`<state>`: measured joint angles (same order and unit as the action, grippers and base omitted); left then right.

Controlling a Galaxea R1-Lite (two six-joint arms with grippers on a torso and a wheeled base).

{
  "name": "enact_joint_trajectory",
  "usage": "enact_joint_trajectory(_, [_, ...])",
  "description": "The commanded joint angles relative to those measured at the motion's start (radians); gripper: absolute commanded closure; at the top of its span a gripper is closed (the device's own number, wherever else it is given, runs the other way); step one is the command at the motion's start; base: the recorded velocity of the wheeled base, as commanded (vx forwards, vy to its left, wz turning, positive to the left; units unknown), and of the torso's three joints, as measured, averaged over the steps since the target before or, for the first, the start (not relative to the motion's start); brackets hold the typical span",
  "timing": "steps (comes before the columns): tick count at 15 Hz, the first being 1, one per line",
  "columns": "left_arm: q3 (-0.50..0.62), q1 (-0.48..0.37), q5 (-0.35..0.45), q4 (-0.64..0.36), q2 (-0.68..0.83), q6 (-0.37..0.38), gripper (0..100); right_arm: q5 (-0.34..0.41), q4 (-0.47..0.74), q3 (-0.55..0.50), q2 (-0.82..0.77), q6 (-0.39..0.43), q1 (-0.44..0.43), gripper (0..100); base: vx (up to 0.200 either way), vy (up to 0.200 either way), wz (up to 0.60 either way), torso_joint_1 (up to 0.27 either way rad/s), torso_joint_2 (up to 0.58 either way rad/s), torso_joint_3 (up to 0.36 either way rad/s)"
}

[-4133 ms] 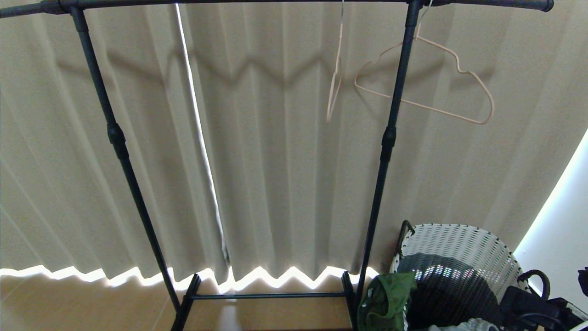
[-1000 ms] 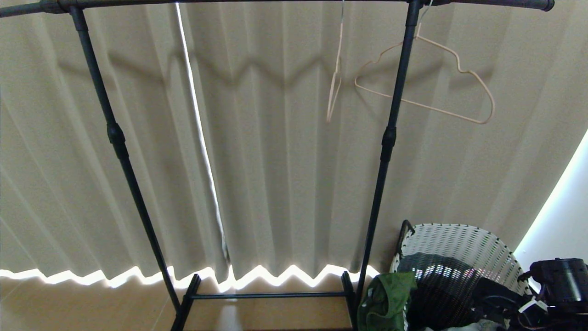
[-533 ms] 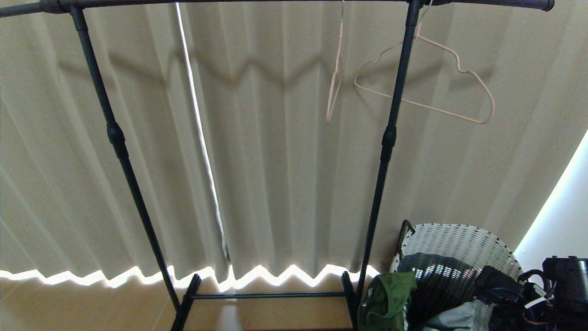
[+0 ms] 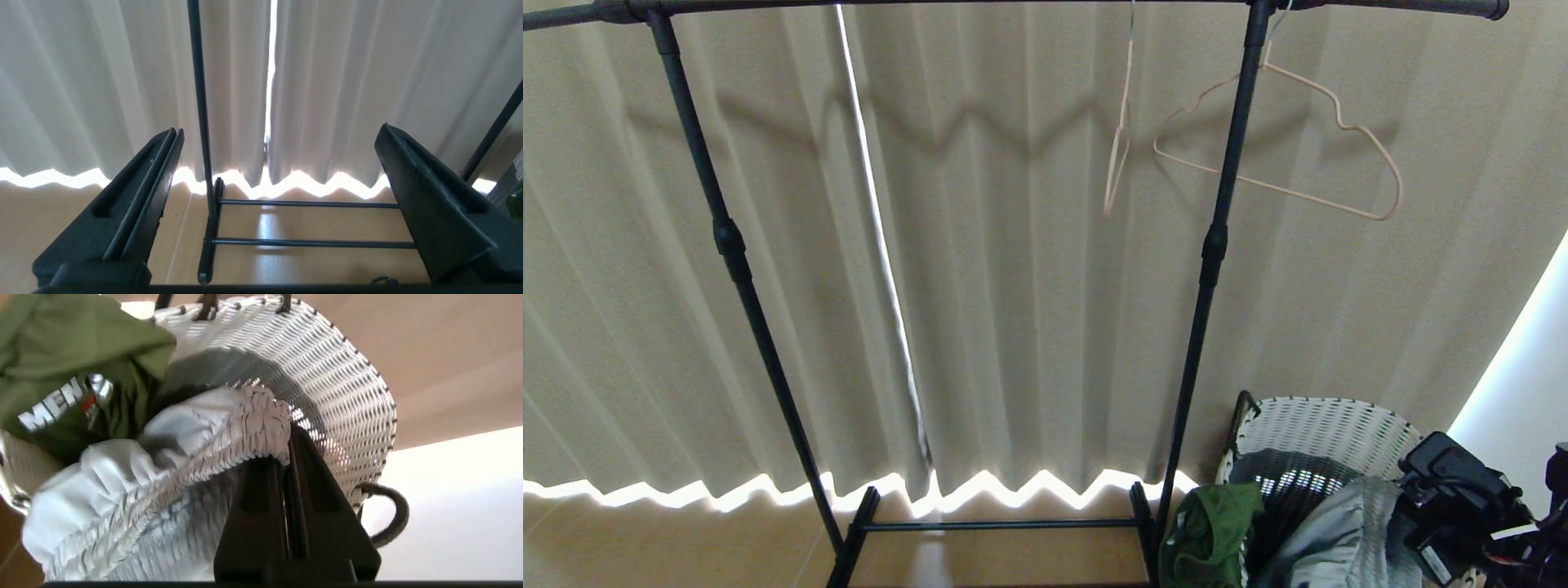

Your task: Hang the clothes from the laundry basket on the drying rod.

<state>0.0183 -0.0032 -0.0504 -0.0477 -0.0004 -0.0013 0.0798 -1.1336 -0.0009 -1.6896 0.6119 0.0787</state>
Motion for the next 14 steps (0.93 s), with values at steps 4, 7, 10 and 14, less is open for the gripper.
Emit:
enact_joint_trajectory(4, [0.0, 0.0, 0.0, 0.0, 0.0, 0.0, 0, 0.005, -0.135, -0.076, 0.03, -0.103, 0.001, 100, 0.0, 0.0, 0.0, 0.0, 0.0, 0.0])
enact_joint_trajectory(7, [0.0, 0.0, 0.0, 0.0, 0.0, 0.004, 0, 0.003, -0.129, -0.151, 0.014, -0.176, 0.001, 100, 0.0, 0.0, 0.0, 0.0, 0.0, 0.0])
enact_joint_trajectory(10, [0.0, 0.0, -0.002, 0.0, 0.0, 0.001, 0, 0.002, -0.103, -0.153, 0.047, -0.176, -0.002, 100, 0.0, 0.0, 0.0, 0.0, 0.0, 0.0])
enact_joint_trajectory(14, [0.0, 0.0, 0.0, 0.0, 0.0, 0.006, 0, -0.002, 0.282, -0.367, 0.22, -0.176, 0.0, 100, 0.0, 0.0, 0.0, 0.0, 0.0, 0.0])
